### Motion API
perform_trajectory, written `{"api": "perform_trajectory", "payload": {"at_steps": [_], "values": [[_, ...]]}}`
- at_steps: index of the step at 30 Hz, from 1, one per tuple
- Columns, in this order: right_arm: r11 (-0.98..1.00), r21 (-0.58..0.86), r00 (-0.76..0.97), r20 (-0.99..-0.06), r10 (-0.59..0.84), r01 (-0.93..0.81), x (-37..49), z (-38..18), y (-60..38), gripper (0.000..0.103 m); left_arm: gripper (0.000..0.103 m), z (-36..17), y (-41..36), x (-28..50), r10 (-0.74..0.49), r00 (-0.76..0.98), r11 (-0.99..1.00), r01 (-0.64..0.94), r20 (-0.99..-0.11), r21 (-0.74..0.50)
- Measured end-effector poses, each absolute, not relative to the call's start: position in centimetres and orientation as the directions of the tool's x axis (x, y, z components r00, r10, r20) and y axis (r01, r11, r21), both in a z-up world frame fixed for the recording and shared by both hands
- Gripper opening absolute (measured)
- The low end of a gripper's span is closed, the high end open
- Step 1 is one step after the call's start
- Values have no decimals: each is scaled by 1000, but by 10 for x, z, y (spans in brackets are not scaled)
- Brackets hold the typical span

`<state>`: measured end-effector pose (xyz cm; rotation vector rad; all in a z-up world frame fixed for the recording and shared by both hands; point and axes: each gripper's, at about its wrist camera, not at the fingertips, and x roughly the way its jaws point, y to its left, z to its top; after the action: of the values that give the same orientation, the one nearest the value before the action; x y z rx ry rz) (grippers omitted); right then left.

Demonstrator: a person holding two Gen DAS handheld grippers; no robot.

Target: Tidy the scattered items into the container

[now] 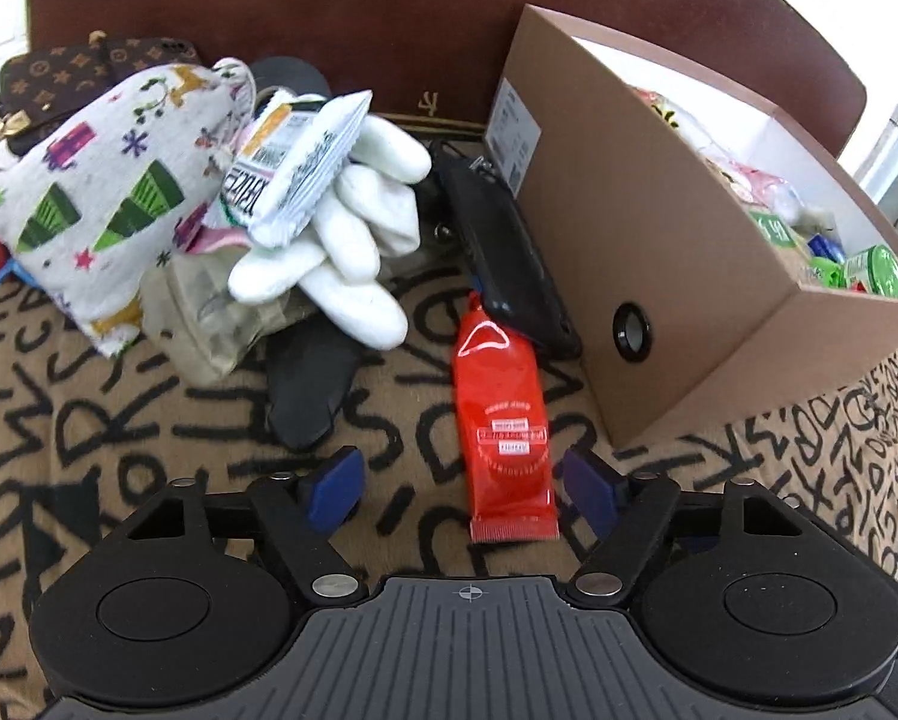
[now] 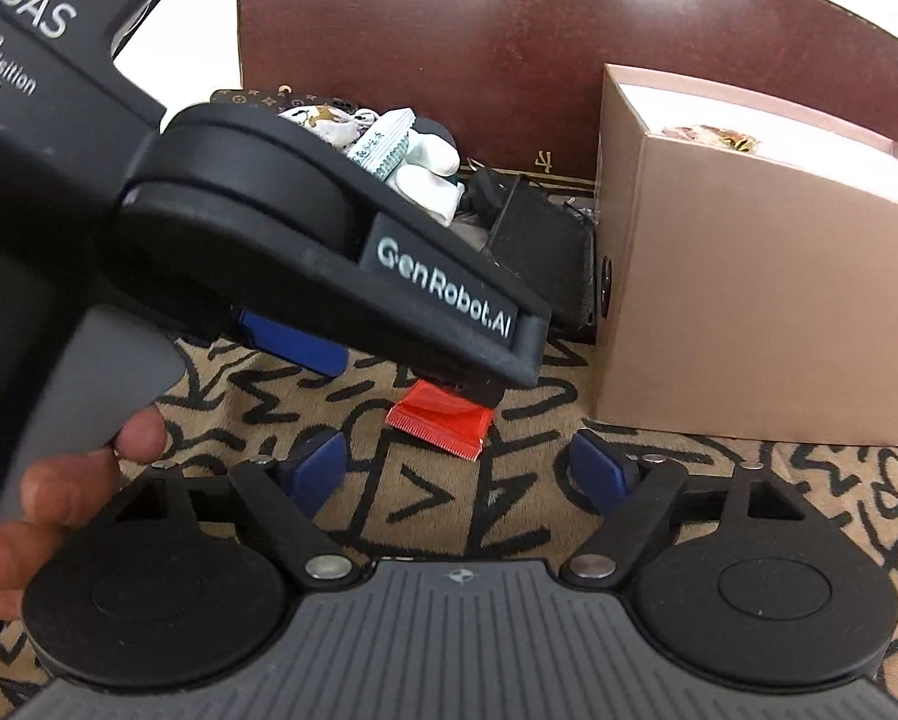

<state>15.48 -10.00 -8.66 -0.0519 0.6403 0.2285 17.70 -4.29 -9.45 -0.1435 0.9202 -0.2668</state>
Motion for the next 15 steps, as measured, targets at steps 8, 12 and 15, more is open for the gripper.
{"api": "perform_trajectory", "payload": {"at_steps": [8,12,15], "values": [[976,32,782,-593,192,-215,168,-86,-100,72,68,-94,-51,187,-325,544,945,215,-773,-245],[979,38,784,-592,184,-201,172,-88,-103,72,54,-96,-59,188,-328,531,942,250,-781,-225],[980,38,786,-592,179,-195,173,-89,-105,69,43,-98,-59,192,-328,531,941,256,-781,-221]]}}
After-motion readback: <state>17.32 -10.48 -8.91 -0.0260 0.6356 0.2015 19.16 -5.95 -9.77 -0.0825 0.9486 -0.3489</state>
